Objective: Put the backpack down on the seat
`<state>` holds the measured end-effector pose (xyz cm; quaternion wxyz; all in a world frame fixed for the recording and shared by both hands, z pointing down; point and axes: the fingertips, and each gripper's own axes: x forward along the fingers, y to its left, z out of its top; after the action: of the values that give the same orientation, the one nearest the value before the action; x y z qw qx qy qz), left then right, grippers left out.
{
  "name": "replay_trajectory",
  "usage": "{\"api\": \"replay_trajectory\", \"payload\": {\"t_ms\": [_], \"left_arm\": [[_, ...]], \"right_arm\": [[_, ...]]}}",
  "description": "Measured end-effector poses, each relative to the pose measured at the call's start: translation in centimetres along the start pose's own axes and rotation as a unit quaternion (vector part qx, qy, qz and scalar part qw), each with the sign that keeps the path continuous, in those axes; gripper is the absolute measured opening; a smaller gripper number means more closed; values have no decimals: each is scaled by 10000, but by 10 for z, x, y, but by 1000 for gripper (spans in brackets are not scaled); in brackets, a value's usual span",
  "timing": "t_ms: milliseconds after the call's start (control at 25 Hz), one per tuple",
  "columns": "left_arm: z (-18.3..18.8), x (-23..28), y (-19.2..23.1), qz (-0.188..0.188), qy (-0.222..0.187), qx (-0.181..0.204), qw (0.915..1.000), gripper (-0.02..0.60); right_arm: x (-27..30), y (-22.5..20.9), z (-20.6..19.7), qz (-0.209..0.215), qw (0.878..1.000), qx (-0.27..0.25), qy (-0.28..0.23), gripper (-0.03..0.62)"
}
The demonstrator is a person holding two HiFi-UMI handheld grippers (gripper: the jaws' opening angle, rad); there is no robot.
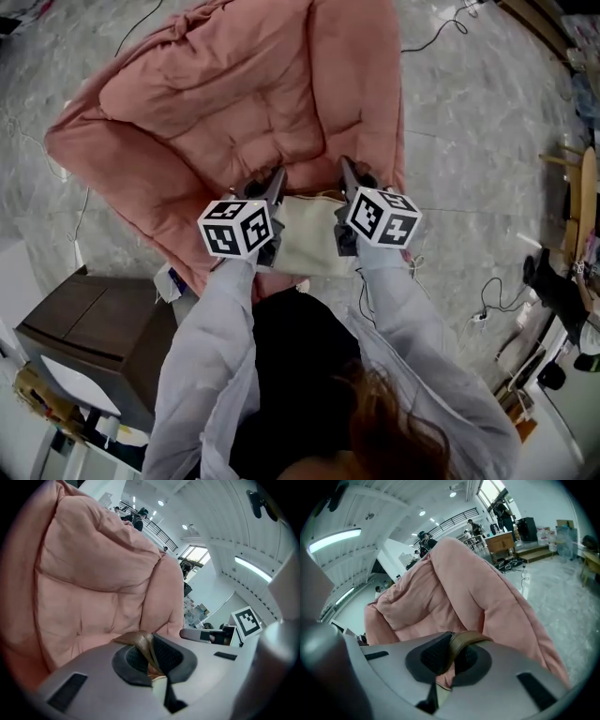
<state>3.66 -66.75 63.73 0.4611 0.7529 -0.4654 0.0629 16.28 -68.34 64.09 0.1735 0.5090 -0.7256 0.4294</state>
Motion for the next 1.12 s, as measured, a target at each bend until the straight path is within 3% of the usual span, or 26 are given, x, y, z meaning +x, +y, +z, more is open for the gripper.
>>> {"api": "replay_trajectory", "payload": {"t_ms": [240, 440, 560, 680, 720, 760, 840, 960, 1120], "left_arm": [[-41, 18, 22, 314, 386, -227, 9985, 14], [-88, 16, 23, 406, 870, -197, 9952, 14], [-100, 13, 28, 504, 984, -133, 9938, 15], [-104, 10, 33, 650, 973, -359, 9925, 17], [-106, 8, 34, 673, 967, -495, 9918, 17], [-109, 6, 34, 678, 965, -619, 9911, 17], [-117, 1, 35, 670, 996, -772, 9898, 30], [-128, -6, 30, 604, 1119, -894, 9878, 241], [-141, -20, 18, 615, 1098, -945, 9875, 282]], "right_arm": [[19, -14, -54, -265, 9978, 237, 557, 9], [9, -17, -104, -338, 9942, 505, 888, 9], [7, -17, -115, -292, 9928, 620, 981, 9], [5, -15, -120, -73, 9893, 914, 1132, 12], [3, -14, -121, 9, 9874, 1076, 1163, 41], [0, -11, -121, 108, 9850, 1244, 1191, 130], [-6, -6, -125, 291, 9804, 1522, 1213, 221], [-19, -4, -132, 329, 9804, 1562, 1156, 355], [-41, -4, -143, 342, 9833, 1414, 1096, 402]]}}
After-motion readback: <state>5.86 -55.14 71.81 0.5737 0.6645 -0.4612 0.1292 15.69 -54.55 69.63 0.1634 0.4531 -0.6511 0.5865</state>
